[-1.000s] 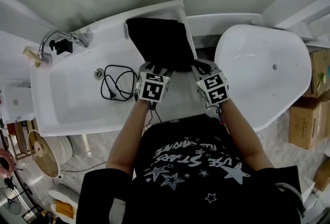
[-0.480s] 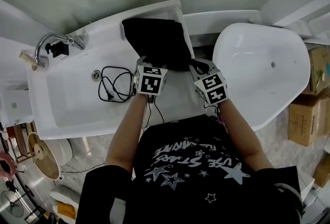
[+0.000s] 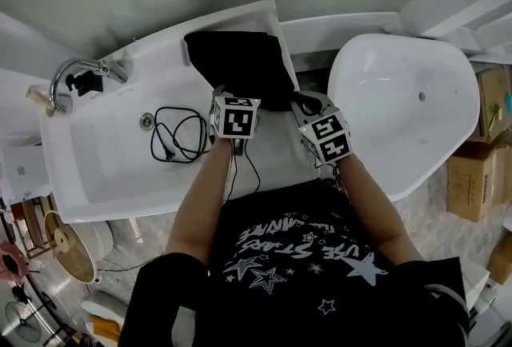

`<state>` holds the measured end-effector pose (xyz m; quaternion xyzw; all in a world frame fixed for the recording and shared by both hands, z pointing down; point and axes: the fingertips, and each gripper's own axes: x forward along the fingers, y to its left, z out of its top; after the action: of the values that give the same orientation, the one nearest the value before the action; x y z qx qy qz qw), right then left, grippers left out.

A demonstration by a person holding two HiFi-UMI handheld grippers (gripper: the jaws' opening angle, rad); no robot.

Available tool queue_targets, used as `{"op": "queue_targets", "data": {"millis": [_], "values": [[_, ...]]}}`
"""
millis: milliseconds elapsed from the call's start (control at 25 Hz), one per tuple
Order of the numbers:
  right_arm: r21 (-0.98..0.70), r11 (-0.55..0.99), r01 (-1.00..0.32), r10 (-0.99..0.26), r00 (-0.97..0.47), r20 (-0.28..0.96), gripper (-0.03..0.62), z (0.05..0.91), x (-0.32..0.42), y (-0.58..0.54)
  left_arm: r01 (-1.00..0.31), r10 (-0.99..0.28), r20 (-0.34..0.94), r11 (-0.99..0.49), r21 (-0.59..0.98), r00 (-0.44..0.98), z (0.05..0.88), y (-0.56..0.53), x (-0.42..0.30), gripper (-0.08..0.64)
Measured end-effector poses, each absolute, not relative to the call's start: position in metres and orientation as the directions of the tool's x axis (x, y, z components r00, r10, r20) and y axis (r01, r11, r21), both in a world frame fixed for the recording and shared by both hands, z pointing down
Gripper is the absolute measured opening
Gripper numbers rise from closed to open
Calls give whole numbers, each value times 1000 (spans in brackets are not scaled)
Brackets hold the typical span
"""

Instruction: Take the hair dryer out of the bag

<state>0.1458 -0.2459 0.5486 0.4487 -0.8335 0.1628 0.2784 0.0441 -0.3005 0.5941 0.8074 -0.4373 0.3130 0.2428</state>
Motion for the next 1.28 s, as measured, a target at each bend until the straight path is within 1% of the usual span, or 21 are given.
{"op": "queue_targets", "data": {"millis": [80,320,840,1040,1280], "values": [[-20,541,-841,-659,-439,611,26,549,146,-247,-856,-545,728,-503,114,417,597,-300,45,229],[-10,537,-844,-663,-430,612,23,548,147,-251,-847,-532,717,-509,154,450,597,-301,38,214],[-7,498,-867,-710,-412,571,20,532,152,-257,-787,-491,715,-602,134,497,590,-287,32,210],[-10,476,-879,-718,-395,572,20,530,157,-259,-753,-463,721,-647,123,516,587,-272,35,209],[5,485,-874,-716,-395,575,20,529,153,-260,-731,-446,716,-670,130,537,584,-255,30,209]]}}
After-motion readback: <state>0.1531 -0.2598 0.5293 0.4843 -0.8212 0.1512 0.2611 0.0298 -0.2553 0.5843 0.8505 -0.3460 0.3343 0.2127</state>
